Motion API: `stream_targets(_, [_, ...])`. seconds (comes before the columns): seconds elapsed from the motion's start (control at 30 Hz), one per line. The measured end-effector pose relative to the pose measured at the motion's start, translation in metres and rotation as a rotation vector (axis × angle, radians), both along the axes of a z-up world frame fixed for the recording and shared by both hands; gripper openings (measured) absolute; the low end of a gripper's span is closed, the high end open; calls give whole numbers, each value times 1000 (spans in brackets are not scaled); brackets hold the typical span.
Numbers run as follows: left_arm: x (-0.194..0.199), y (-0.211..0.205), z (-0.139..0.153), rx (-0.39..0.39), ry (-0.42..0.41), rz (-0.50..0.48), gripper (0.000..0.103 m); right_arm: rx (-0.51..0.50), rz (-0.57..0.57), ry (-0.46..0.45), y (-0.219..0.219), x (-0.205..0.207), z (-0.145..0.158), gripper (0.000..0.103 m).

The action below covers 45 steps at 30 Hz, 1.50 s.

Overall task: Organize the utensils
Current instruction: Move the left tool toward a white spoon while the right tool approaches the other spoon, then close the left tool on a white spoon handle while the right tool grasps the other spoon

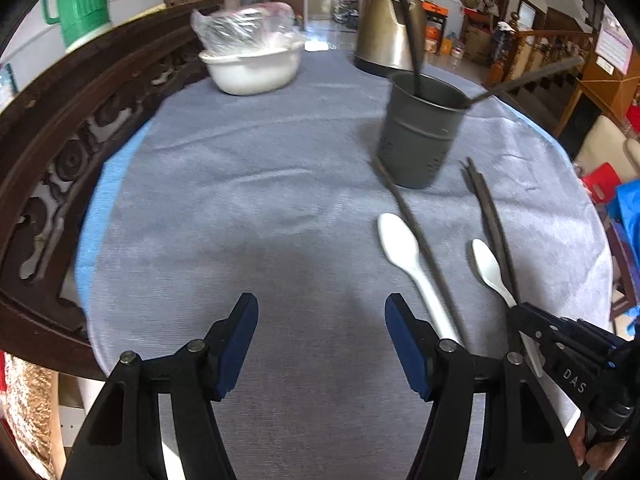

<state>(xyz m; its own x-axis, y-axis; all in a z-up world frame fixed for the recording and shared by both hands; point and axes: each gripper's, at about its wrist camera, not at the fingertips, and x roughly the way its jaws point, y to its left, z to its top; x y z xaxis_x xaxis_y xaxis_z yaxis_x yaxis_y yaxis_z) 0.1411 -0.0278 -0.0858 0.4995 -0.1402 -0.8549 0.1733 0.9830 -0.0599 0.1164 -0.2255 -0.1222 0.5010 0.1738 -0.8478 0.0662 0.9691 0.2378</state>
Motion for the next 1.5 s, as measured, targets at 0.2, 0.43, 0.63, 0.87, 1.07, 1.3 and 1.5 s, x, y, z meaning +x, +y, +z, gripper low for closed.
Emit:
stream_targets(0.2, [7,-26,-5,-59,29,-87,67,156,2,25,-16,-4,-2,11])
stream_targets(0.43, [23,-36,-28,-69,103,-79,67,284,38,56,-21,-6,-4,13])
stream_targets(0.63, [30,-32,-43,-100,134,-65,66,319,7,17,-32,-9,2,14])
stream_targets(0.87, [33,-27,-43,-78,114,-62,44,317,2,16,-27,-6,0,14])
stream_targets(1.07, [38,-15,-38,-161,181,-58,36,305,5,11,-23,4,3,14])
stream_targets(1.3, [44,-20,-31,-218,207,-42,47,313,-10,5,-30,-3,1,14])
stream_targets(1.5, [54,-14,-40,-234,226,25,47,313,-16,-14,-36,-6,7,14])
